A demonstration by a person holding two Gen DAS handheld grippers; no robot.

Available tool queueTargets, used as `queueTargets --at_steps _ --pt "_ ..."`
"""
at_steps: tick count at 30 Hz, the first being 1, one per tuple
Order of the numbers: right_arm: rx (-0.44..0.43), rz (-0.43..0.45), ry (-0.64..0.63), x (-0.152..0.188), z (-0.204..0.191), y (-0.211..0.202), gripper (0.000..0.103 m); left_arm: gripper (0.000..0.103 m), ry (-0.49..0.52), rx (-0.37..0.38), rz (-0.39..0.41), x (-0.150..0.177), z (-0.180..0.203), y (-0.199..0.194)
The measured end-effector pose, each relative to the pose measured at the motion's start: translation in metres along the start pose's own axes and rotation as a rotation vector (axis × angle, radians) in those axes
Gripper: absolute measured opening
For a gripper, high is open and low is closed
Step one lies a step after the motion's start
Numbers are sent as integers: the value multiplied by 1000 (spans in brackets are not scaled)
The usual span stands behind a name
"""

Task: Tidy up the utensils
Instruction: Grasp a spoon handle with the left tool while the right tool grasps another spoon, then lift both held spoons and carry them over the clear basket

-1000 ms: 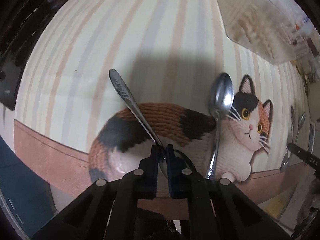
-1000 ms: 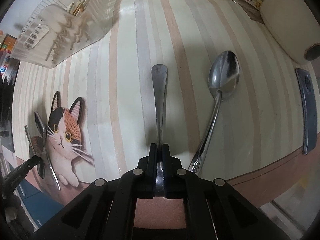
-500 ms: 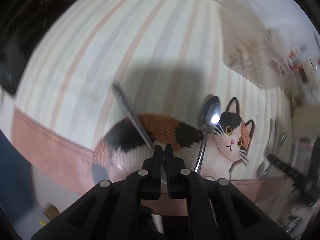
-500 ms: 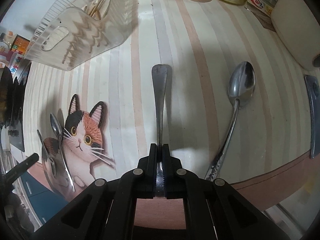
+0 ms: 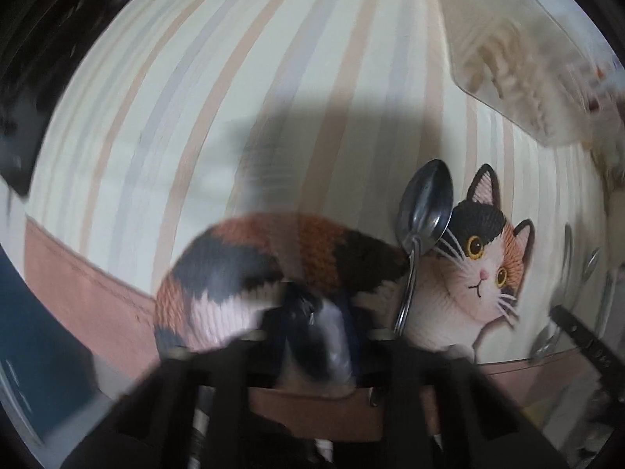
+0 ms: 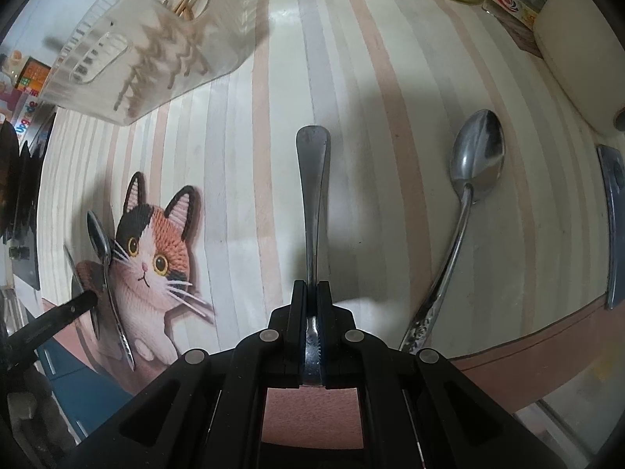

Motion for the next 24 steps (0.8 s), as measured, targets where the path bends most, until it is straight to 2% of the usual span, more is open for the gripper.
queueTargets --at_steps 5,9,15,24 --pt "-1 14 9 -1 -3 -2 5 4 17 17 4 1 8 -2" --pt "-5 33 26 -4 4 -8 5 4 30 25 37 5 11 -16" --pt "-12 52 39 -8 8 -14 5 4 28 46 93 2 18 -44" --pt "-23 92 11 -13 -11 -31 5 4 39 72 181 -19 20 -89"
Point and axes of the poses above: each gripper's, at about its wrist camera, not at the fingertips, and y roughly the way its jaws point, z to its right, x to its underside, the point moved 8 cm from there along y, roughly the way its jaws point, and after that the axes turned 2 degrees about -y, right-handed, at the moved point
